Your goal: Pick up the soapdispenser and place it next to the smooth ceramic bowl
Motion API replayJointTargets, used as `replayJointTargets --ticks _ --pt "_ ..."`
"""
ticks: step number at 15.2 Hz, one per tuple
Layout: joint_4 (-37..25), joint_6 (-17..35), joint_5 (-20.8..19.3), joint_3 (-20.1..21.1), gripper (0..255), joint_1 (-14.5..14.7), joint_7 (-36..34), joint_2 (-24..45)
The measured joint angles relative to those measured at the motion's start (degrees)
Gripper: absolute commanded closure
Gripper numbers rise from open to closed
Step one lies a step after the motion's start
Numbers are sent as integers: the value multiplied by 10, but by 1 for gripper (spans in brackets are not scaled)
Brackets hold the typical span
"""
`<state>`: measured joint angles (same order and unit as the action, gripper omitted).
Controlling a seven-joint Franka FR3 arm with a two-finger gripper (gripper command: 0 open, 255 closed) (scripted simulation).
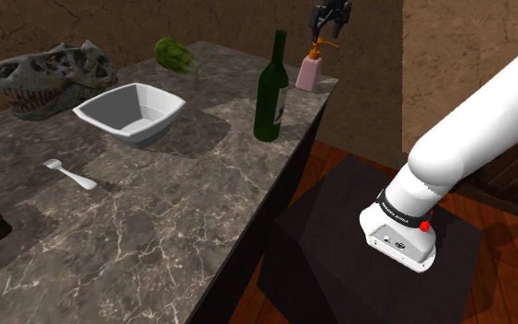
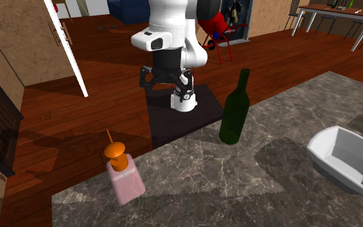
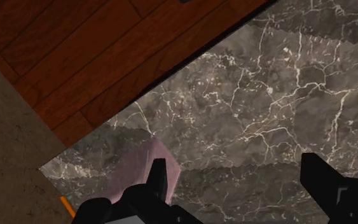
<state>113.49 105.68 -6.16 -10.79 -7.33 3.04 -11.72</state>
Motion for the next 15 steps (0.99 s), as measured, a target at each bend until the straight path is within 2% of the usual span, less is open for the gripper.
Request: replayJointTargets --ticks 3,10,13,15 --pt "-41 10 0 -16 0 -10 19 52" --pt "-180 17 20 -45 0 -40 64 199" --pt "-263 2 33 -53 0 -58 83 268" --pt "-283 2 37 -55 0 -63 87 289"
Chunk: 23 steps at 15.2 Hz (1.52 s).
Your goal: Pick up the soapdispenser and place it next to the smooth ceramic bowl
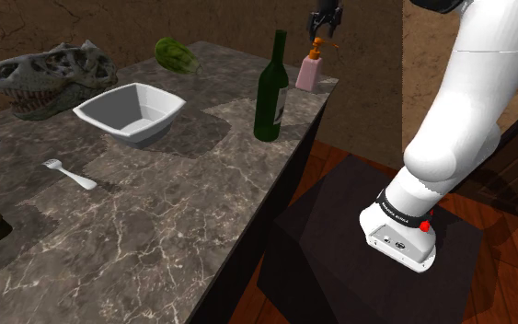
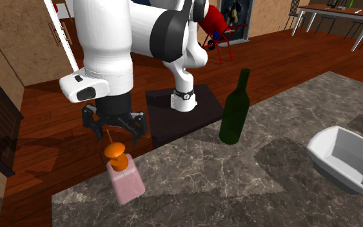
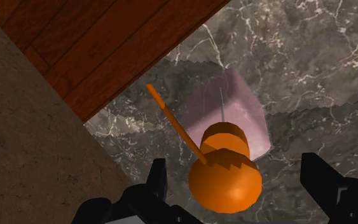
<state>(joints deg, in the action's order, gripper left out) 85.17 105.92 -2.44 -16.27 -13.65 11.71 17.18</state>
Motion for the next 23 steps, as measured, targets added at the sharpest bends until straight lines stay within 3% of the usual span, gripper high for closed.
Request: replayJointTargets --ticks 7,13,14,23 --pt "36 48 2 -1 0 -5 4 11" --pt "39 52 3 -1 0 -6 4 13" --pt "39 52 3 -1 255 -6 4 13" --pt "39 52 3 -1 255 -6 4 13"
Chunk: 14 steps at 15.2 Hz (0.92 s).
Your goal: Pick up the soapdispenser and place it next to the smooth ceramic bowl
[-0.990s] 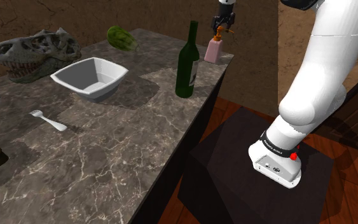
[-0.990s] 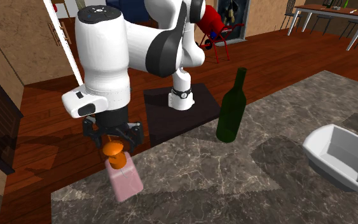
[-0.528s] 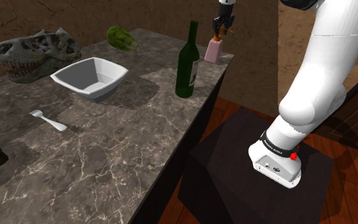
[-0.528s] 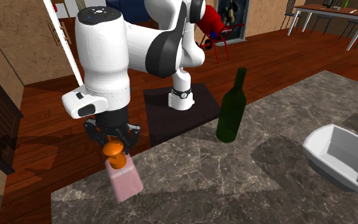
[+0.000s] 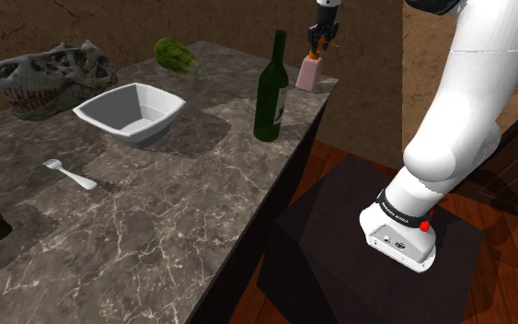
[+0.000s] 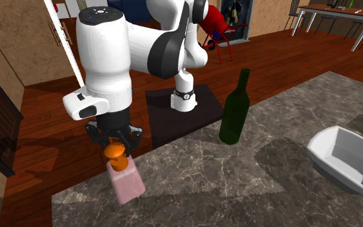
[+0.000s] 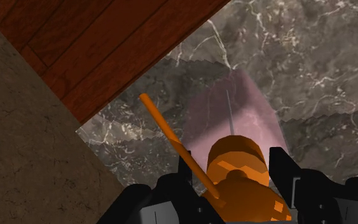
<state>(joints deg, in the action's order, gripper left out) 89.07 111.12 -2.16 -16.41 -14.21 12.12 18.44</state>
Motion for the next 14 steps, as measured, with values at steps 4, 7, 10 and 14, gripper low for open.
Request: replayJointTargets --ticks 4,7,10,14 --pt "-15 -16 0 0 255 0 1 -1" --pt "-36 -38 0 -1 255 -1 3 -2" --pt "-59 -59 1 -1 255 -2 5 -1" --pt "-94 -92 2 -1 255 -3 8 1"
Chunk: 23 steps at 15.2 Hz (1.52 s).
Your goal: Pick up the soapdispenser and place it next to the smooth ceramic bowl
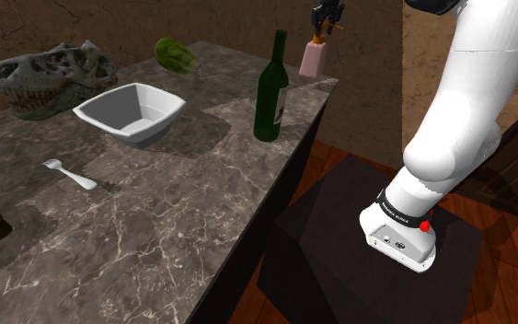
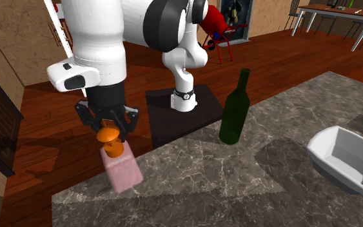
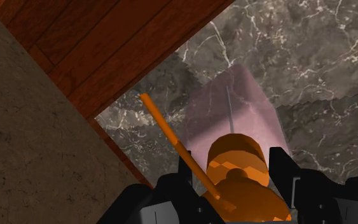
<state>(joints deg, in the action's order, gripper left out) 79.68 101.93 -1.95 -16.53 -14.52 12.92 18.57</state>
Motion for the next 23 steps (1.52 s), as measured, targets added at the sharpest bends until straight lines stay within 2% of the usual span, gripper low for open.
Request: replayJointTargets --ticks 12,20,23 --pt "-126 -102 8 -2 255 -10 12 23" --pt "-264 -194 21 -2 255 -27 23 70" --pt "-220 -185 9 2 255 0 -1 37"
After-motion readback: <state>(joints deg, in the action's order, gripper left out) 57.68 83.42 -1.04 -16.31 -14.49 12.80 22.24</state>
